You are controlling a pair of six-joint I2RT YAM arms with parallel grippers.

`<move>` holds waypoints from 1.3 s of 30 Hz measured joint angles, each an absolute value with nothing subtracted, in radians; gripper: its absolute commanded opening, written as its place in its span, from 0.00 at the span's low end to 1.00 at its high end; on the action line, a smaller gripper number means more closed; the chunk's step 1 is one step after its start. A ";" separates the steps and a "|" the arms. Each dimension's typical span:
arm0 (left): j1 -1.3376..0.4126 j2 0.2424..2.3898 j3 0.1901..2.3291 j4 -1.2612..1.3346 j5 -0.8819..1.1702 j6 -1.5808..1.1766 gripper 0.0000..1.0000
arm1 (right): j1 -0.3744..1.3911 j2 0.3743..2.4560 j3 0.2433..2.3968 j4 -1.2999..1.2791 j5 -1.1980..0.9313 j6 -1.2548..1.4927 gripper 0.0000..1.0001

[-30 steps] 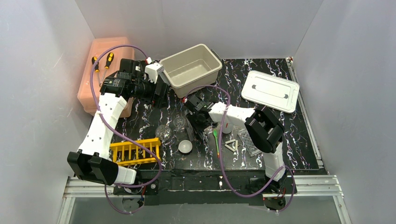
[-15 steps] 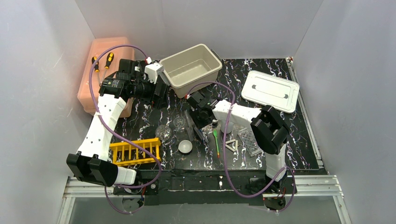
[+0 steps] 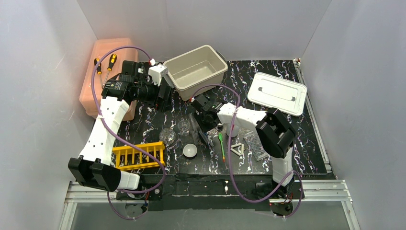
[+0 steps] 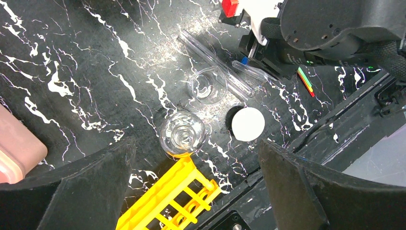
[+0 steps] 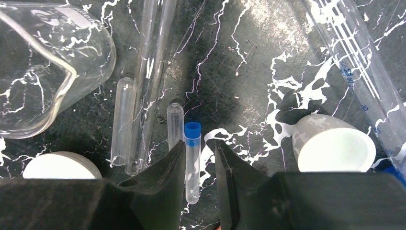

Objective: Organize the chemistry lab equipment
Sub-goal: Pick up the test tube at the center of the board, then insert the test tube into the slot of the test tube rack.

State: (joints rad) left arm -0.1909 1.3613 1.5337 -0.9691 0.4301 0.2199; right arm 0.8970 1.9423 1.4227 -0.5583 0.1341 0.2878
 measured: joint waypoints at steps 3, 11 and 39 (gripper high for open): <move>-0.191 1.361 1.534 -0.969 0.430 0.220 0.99 | 0.897 1.954 1.417 -0.552 0.144 0.288 0.35; -0.191 1.361 1.533 -0.970 0.430 0.220 0.99 | 0.897 1.972 1.391 -0.540 0.167 0.288 0.29; -0.198 1.162 1.283 -0.689 0.771 0.032 0.99 | 0.996 1.473 1.391 -0.024 0.312 0.504 0.01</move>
State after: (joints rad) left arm -0.1978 1.1622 1.2835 -0.6888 0.7712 0.0319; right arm 0.9958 1.4734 1.3911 -0.0238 0.3122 0.5041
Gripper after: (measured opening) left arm 0.993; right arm 0.214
